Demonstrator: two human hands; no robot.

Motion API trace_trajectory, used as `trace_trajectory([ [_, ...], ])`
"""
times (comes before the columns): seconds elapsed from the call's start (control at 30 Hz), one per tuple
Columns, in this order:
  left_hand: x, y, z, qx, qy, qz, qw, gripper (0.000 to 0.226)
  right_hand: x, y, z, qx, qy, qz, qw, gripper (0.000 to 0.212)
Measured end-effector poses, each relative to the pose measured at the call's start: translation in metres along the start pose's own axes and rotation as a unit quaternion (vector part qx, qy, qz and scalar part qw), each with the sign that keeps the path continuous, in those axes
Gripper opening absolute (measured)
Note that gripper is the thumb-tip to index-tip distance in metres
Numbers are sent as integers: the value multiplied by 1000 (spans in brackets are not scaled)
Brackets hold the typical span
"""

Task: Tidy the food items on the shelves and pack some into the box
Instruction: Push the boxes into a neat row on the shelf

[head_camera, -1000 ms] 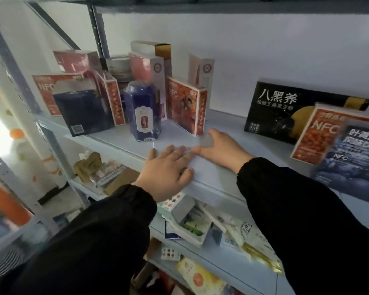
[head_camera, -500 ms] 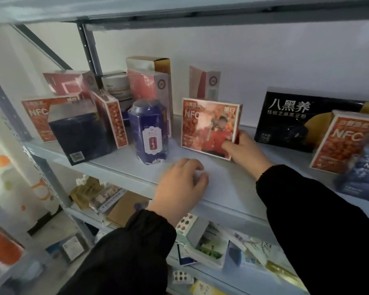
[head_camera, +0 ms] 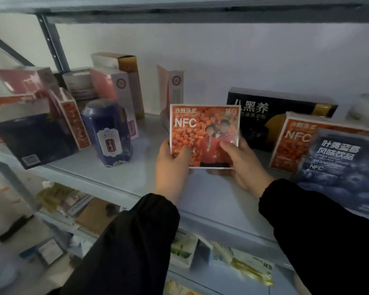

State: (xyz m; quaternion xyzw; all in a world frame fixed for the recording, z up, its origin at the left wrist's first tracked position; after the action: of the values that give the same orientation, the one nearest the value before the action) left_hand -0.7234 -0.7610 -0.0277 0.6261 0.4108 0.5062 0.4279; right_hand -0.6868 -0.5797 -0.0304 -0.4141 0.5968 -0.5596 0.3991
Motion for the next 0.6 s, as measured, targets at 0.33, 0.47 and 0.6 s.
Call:
trace_trajectory([
  [0.33,-4,-4,1,13,36,-24,999,10,-4,-4,-9,-72,-19,36,997,36],
  [0.47,-1,-6,-6,49,32,-45,997,19,-5,-10,-6,-99,-15,58,993,41],
  [0.6,-9,-16,-14,59,32,-42,997,46,0,-19,1,-102,-43,-3,994,36],
])
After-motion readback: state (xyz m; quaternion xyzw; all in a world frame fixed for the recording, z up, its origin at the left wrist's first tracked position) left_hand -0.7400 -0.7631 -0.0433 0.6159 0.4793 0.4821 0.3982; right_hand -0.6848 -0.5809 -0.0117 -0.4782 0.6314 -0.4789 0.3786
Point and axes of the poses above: each hand's wrist, its own z-axis away from the middle knuckle, its own x-axis out of the palm, y = z × x, the point moved 5 cm from there along -z, towards the middle knuckle, and after that the axes turned 11 degrees about z, right-handed, at the moved point
